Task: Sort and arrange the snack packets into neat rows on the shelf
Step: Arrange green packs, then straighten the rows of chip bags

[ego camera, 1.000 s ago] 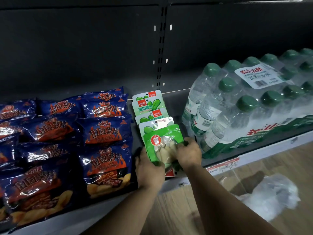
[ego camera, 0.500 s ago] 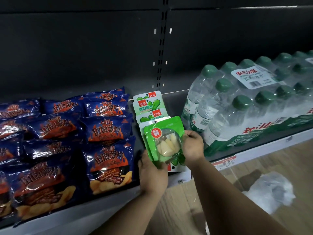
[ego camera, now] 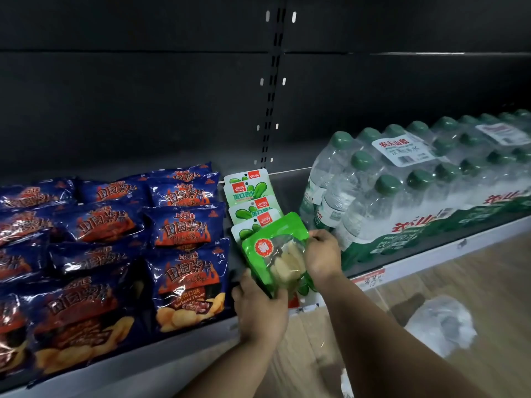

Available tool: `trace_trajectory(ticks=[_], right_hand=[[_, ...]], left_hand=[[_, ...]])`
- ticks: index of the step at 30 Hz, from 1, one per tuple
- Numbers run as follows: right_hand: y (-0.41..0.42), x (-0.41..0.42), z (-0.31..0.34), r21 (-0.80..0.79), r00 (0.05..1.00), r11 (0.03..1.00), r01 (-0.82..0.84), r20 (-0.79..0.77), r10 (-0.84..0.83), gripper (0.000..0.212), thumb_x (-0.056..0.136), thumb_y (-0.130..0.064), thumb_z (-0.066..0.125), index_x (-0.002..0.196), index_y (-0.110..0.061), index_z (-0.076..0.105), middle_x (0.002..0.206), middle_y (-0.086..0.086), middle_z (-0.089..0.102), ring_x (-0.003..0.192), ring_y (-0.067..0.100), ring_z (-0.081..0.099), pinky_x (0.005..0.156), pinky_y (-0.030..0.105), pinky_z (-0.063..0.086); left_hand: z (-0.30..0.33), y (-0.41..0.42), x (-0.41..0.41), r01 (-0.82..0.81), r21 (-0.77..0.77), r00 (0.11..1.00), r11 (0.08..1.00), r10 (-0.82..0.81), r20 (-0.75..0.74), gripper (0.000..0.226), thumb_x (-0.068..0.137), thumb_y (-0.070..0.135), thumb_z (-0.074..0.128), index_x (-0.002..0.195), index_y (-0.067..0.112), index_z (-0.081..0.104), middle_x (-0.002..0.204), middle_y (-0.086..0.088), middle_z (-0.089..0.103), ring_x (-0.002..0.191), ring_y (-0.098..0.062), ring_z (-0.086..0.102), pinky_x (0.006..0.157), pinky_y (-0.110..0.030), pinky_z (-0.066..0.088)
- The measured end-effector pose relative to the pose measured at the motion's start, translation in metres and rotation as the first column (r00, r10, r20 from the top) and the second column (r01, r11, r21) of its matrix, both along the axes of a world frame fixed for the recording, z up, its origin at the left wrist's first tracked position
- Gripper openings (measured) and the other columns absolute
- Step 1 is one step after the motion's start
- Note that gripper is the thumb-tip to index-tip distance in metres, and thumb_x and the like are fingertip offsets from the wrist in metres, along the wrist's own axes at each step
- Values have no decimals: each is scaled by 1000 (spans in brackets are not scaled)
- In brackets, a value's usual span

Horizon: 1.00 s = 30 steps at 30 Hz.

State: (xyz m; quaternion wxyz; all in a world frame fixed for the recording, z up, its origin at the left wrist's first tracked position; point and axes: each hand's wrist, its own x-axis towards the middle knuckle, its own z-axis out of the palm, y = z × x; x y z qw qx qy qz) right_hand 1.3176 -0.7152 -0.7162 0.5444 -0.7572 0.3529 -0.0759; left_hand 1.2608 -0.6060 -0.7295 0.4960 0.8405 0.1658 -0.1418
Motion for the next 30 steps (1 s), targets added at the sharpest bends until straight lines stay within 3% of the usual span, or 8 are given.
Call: trace_trajectory(ticks=[6,8,12,17,19,21,23,30], right_hand=[[-1,-9,12,-164,969,959,-231,-123,213,22,89,-3,42,92,-19,56,95,13,59,87,26,53,83,34,46],[-5,-12,20,-292,915,874,-389,-228,332,21,90,-4,44,93,-18,59,99,15,63,90,27,57,82,30,45],[-7,-11,35,-353,778,701,-620,-389,493,22,91,-7,45,92,-21,62,109,11,64,98,24,57,81,24,40],[1,-5,47,-288,681,620,-729,-396,616,24,94,-8,43,90,-29,54,107,2,58,96,17,53,79,19,35],[6,-3,48,-276,642,583,-764,-408,649,25,95,-8,42,95,-28,58,114,1,59,97,13,50,80,17,33],[9,-2,47,-285,622,554,-782,-416,664,25,95,-10,42,98,-25,61,114,-1,59,95,11,49,78,15,32],[11,-4,46,-295,627,555,-778,-403,666,24,95,-9,43,93,-26,61,103,-7,57,90,9,50,70,15,35],[-1,-2,49,-624,901,666,-410,-161,404,20,93,-16,51,109,-13,63,110,9,60,107,26,52,93,32,41]], left_hand=[[18,5,-7,214,273,949,938,-265,168,94,85,39,60,151,20,-5,155,-10,3,145,-25,7,113,-28,19],[23,8,-5,232,310,935,922,-299,191,96,85,42,58,150,22,-11,157,-9,-9,146,-24,-3,116,-28,12],[25,16,5,287,309,879,907,-377,293,100,85,42,60,150,19,-12,158,-6,0,146,-21,6,115,-27,14],[25,25,20,284,9,951,959,-283,127,92,77,35,73,150,23,18,129,1,56,117,-22,55,93,-25,43],[21,26,22,219,-148,976,964,-216,35,51,78,26,76,124,21,54,103,2,66,99,-19,64,82,-22,50],[22,28,17,148,-277,986,949,-163,-30,12,80,17,74,90,20,67,80,2,66,72,-12,63,57,-10,47],[20,26,12,67,-354,993,933,-97,-68,13,82,12,72,73,19,66,70,0,65,59,-7,57,45,-8,42],[13,19,20,-303,-500,948,811,201,-248,10,79,15,76,85,12,67,81,-9,68,74,-25,64,64,-29,52]])
